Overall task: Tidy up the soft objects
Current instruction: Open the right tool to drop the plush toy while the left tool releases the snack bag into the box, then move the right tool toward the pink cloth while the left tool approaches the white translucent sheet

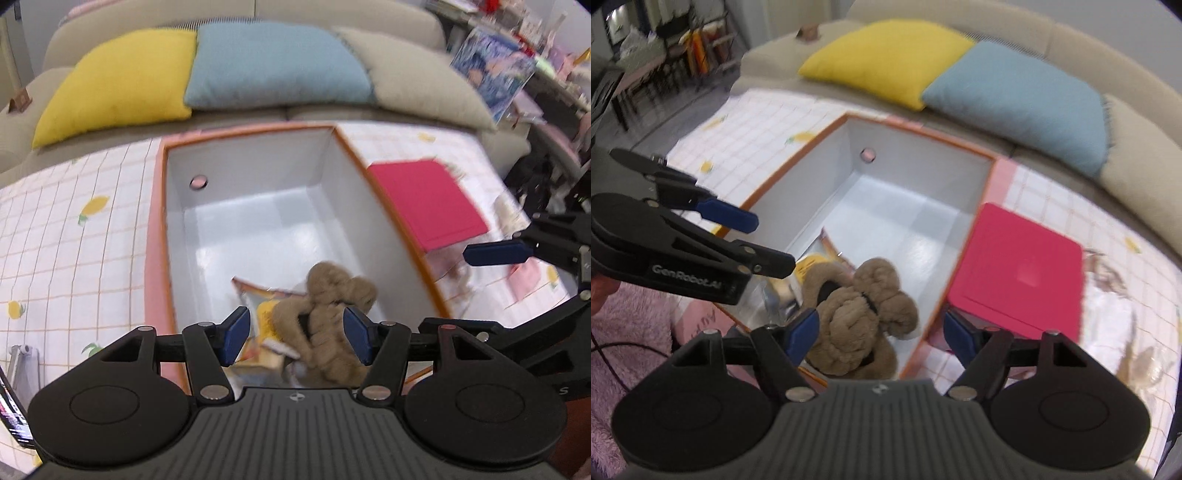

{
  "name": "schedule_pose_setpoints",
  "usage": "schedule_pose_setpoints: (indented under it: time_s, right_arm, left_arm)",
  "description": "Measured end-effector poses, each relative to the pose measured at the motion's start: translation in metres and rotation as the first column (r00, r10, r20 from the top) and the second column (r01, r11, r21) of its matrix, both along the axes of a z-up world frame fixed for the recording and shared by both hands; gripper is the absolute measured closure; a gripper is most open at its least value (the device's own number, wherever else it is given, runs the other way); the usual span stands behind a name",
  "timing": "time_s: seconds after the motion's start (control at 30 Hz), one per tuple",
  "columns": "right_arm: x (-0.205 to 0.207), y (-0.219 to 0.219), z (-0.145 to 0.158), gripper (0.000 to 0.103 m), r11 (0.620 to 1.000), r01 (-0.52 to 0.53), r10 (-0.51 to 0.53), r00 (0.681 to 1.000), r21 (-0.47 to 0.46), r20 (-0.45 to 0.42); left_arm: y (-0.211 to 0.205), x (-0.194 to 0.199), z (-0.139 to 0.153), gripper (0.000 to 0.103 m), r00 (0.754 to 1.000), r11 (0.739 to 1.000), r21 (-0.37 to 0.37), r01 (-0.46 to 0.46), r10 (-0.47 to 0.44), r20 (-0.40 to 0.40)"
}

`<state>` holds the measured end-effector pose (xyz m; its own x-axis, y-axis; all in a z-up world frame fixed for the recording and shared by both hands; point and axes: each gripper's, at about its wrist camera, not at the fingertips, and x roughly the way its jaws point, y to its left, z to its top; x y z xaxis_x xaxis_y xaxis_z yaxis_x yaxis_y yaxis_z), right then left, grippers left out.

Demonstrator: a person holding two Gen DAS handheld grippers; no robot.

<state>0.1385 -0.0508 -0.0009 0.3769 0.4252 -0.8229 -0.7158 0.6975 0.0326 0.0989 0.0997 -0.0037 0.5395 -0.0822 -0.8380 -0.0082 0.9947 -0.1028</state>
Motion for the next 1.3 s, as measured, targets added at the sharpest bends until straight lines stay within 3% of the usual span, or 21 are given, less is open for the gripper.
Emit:
schedule_pose_setpoints:
  time_s: [0.17, 0.33, 0.43, 0.57, 0.67, 0.8, 0.9, 1.07, 1.17, 1.3]
  right_arm:
    - [-0.021, -0.035, 0.016, 0.030, 0.995, 0.074, -0.081, 0.991, 0.072, 0.104]
    - [-0.039, -0.081, 0.025, 0.029, 0.970, 0.180, -0.208, 0.963, 0.165, 0.173]
    - [-0.050, -0.108, 0.026, 0.028, 0.938, 0.270, -0.315, 0.926, 0.217, 0.207]
    - [-0.064, -0.146, 0.018, 0.027, 0.869, 0.398, -0.468, 0.854, 0.295, 0.228]
    - [-0.068, -0.165, 0.008, 0.021, 0.829, 0.479, -0.546, 0.806, 0.290, 0.229]
    - [-0.068, -0.182, -0.014, 0.021, 0.788, 0.575, -0.614, 0.763, 0.222, 0.204]
    - [-0.067, -0.195, -0.034, 0.022, 0.750, 0.643, -0.661, 0.740, 0.158, 0.125]
    - [-0.062, -0.218, -0.056, 0.025, 0.682, 0.725, -0.728, 0.685, 0.097, -0.003]
    - [-0.056, -0.227, -0.065, 0.029, 0.662, 0.745, -0.743, 0.667, 0.085, -0.062]
    - [-0.049, -0.233, -0.072, 0.029, 0.639, 0.766, -0.759, 0.643, 0.076, -0.102]
  left_arm:
    - [-0.019, -0.014, 0.016, 0.035, 0.995, 1.000, -0.021, 0.019, -0.017, 0.102]
    - [-0.043, -0.026, 0.027, 0.034, 0.980, 0.997, -0.061, 0.054, -0.041, 0.194]
    - [-0.060, -0.030, 0.030, 0.034, 0.969, 0.991, -0.108, 0.084, -0.056, 0.239]
    - [-0.077, -0.035, 0.026, 0.033, 0.953, 0.979, -0.168, 0.114, -0.060, 0.296]
    - [-0.094, -0.033, 0.021, 0.033, 0.951, 0.971, -0.194, 0.141, -0.078, 0.298]
    - [-0.117, -0.027, 0.011, 0.033, 0.950, 0.952, -0.227, 0.204, -0.136, 0.282]
    - [-0.137, -0.024, 0.001, 0.034, 0.948, 0.950, -0.202, 0.240, -0.185, 0.259]
    - [-0.155, -0.015, -0.021, 0.034, 0.955, 0.930, -0.241, 0.276, -0.238, 0.177]
    - [-0.168, -0.010, -0.033, 0.034, 0.948, 0.932, -0.197, 0.304, -0.276, 0.158]
    - [-0.189, 0.000, -0.054, 0.027, 0.916, 0.914, -0.095, 0.394, -0.382, 0.125]
